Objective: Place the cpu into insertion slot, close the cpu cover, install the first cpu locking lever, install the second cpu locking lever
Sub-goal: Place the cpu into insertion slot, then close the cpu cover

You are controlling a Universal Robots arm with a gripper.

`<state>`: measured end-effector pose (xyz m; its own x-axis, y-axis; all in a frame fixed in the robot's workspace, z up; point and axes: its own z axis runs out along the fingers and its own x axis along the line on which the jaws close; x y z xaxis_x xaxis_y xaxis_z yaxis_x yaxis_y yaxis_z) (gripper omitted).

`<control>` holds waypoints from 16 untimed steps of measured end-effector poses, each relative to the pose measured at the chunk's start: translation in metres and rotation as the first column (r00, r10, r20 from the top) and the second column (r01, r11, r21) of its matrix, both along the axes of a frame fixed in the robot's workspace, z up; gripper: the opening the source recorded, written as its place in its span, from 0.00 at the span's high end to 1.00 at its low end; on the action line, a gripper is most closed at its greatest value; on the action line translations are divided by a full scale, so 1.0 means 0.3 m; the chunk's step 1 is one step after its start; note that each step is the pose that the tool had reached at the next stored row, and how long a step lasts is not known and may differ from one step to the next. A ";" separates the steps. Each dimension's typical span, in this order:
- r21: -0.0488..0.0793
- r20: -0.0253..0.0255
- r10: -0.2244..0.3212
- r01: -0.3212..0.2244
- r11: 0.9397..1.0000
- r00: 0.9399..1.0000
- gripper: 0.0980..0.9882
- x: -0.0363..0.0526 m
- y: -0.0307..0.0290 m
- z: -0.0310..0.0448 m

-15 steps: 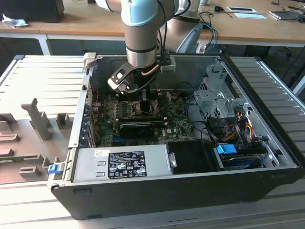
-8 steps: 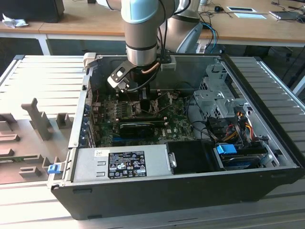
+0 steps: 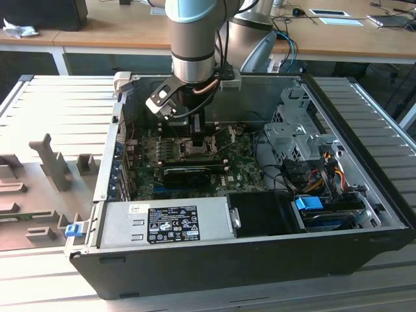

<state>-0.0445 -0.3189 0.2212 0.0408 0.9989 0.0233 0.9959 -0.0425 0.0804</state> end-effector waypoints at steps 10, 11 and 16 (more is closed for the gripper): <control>0.000 0.000 0.000 0.000 1.000 1.000 0.99 0.000 0.000 0.039; 0.000 0.000 0.000 0.000 1.000 1.000 0.99 0.000 0.000 0.039; 0.000 -0.003 0.000 0.000 1.000 1.000 0.99 0.033 -0.003 0.039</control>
<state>-0.0348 -0.3197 0.2329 0.0410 0.9989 0.0232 0.9961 -0.0427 0.0772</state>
